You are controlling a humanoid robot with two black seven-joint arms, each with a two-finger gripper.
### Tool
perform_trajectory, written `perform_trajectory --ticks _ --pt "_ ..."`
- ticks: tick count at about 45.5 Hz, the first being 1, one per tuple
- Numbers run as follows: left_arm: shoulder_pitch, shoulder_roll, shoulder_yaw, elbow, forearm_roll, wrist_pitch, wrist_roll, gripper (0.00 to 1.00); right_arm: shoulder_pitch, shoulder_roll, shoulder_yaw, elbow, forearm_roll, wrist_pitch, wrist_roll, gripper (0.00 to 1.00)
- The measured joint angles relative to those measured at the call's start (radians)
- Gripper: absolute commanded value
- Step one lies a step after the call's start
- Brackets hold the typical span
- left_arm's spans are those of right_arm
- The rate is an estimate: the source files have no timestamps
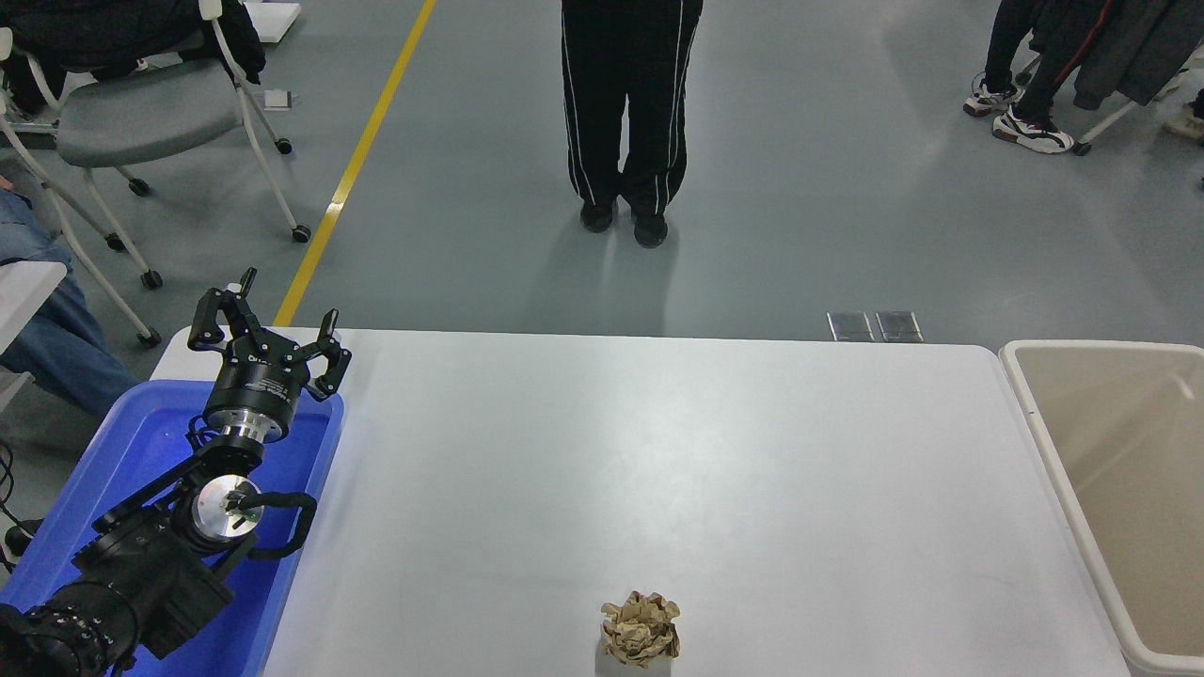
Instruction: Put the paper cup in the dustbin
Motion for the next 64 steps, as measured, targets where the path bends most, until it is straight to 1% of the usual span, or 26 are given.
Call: perform_trajectory --ticks 20,27,31,37,42,49,51,52,54,64 --pt "0.000 0.000 0.000 0.000 0.000 0.000 0.000 1.00 0.037 0.010 -0.010 0.003 0.000 0.003 0.003 1.00" --pt "0.000 0.000 0.001 0.000 0.000 0.000 0.000 1.00 0.051 0.010 -0.003 0.011 0.000 0.077 0.003 1.00" --pt "0.000 0.000 0.001 0.000 0.000 0.000 0.000 1.00 0.056 -0.015 0.023 0.046 0.006 0.122 0.004 1.00" --pt "0.000 0.000 0.001 0.000 0.000 0.000 0.000 1.00 0.061 -0.090 0.147 0.211 0.012 0.161 0.006 1.00" --pt "0.000 0.000 0.001 0.000 0.000 0.000 0.000 1.00 0.053 -0.143 0.317 0.379 0.004 0.179 0.006 1.00" --pt "0.000 0.000 0.001 0.000 0.000 0.000 0.000 1.00 0.033 -0.161 0.532 0.556 -0.028 0.193 0.025 1.00" --pt "0.000 0.000 0.001 0.000 0.000 0.000 0.000 1.00 0.028 -0.152 0.575 0.580 -0.040 0.193 0.032 1.00" --pt "0.000 0.000 0.001 0.000 0.000 0.000 0.000 1.00 0.023 -0.136 0.632 0.615 -0.059 0.197 0.043 1.00" --pt "0.000 0.000 0.001 0.000 0.000 0.000 0.000 1.00 0.021 -0.126 0.657 0.627 -0.072 0.199 0.048 1.00" --pt "0.000 0.000 0.001 0.000 0.000 0.000 0.000 1.00 0.007 0.007 0.870 0.701 -0.194 0.202 0.117 1.00"
